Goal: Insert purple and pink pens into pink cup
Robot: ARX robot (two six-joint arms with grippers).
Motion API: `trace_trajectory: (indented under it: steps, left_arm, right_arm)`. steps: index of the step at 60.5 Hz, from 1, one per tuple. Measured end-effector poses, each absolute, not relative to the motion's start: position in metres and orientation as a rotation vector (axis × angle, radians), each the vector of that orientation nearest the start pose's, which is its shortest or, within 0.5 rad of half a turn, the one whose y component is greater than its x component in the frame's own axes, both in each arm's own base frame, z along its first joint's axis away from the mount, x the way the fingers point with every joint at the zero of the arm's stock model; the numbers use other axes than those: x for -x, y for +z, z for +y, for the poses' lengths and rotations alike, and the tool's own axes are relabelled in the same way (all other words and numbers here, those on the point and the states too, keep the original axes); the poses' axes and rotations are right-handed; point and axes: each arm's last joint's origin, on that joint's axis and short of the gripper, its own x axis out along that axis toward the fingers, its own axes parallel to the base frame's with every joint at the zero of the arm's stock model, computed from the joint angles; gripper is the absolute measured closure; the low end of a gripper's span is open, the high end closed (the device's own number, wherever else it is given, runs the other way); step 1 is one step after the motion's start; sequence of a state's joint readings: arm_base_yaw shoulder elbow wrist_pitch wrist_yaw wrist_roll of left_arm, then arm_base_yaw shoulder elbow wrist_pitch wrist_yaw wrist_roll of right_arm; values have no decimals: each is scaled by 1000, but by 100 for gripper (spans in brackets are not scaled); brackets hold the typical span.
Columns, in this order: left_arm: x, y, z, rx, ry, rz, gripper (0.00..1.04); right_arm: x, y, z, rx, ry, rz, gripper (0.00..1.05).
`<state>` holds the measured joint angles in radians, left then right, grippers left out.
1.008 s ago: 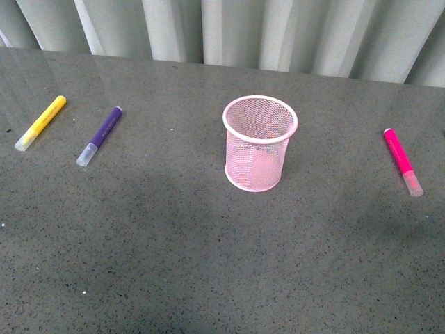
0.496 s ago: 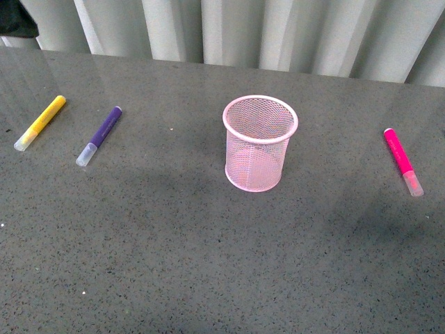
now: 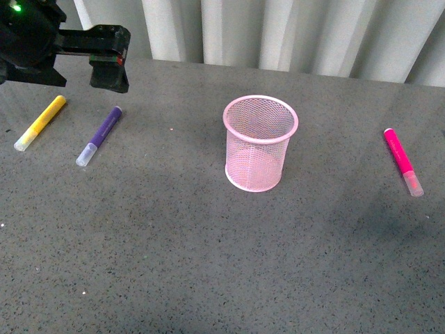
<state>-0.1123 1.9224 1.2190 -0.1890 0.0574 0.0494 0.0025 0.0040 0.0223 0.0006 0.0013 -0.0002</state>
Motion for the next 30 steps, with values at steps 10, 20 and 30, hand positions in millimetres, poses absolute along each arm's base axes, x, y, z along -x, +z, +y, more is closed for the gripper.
trace_trajectory:
  steps: [10,20,30]
  left_arm:
    - [-412,153,-53,-89,-176,911,7]
    - [-425,138,-55,-102,-167,945,7]
    - [-437,123,-56,-108,-162,982,7]
  right_arm:
    - [-97,171,0,0,1,-19,7]
    - [-97,171,0,0,1,-19,7]
    - [-97,171,0,0,1,-19,7]
